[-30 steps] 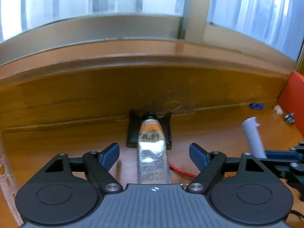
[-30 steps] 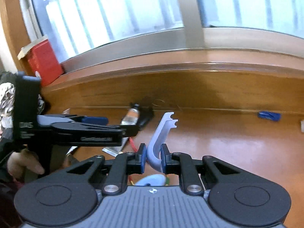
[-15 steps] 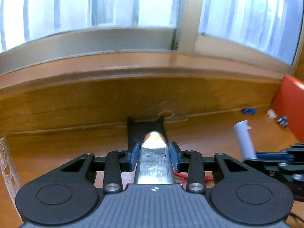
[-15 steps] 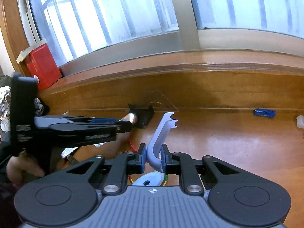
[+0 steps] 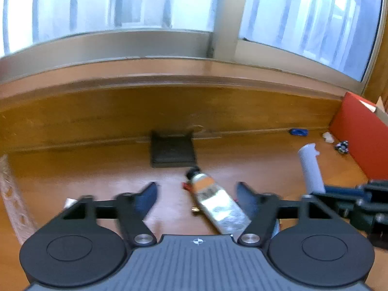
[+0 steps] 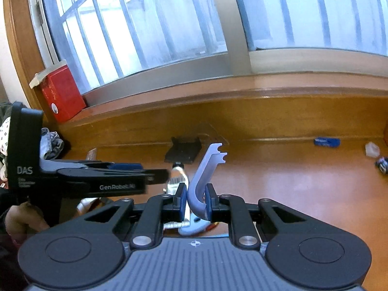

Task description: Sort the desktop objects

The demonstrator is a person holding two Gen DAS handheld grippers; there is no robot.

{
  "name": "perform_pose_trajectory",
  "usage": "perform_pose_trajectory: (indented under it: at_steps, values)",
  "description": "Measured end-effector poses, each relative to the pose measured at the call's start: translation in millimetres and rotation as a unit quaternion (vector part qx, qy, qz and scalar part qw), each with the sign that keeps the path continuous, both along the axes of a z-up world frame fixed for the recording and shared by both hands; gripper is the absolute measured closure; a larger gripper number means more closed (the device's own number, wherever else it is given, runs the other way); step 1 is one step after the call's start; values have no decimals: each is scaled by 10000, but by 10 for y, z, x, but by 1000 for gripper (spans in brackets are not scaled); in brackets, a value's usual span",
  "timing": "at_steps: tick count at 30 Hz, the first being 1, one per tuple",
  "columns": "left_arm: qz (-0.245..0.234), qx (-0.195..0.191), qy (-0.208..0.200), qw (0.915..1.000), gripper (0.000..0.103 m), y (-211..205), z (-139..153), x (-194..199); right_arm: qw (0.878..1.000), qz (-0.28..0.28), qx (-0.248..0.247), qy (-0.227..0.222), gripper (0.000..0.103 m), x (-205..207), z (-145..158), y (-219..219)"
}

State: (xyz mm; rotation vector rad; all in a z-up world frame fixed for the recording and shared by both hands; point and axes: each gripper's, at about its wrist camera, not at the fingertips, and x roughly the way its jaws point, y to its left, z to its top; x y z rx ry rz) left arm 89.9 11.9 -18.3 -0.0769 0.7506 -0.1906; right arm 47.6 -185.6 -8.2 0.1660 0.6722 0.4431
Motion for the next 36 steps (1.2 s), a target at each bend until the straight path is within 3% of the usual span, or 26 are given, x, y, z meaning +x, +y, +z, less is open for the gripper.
perform_pose_trajectory:
  at_steps: [3,7,8,10,11,16,27,36]
  values:
    - [-27,-199,230,9995,26,-102,-84,120,10000,-69,18,38,86,-69,-21,-27]
    - [156,-64,346,9993,30,-210,-206,299,9997,-230,46,47,85,-118,-31,-82]
    - [174,47,300,9994,36,-228,-224,307,9996,-286,50,54,85,-125,-35,-99]
    - [204,244,218,9993,67,-260,-255,323,9995,-310,58,17,85,-147,-29,-112]
    - [182,190,229,9994,70,-243,-252,325,9995,-320,63,-2,85,-158,-26,-118]
    - [116,-78,82,9999,71,-155,-140,231,9992,-377,77,-76,85,-157,-11,-136]
    - [-104,-392,-879,9953,71,-155,503,-258,9985,-394,136,-355,85,-328,115,-197]
    - [-211,-299,-958,9947,71,-563,638,-407,9974,-375,290,-551,85,-556,272,-424]
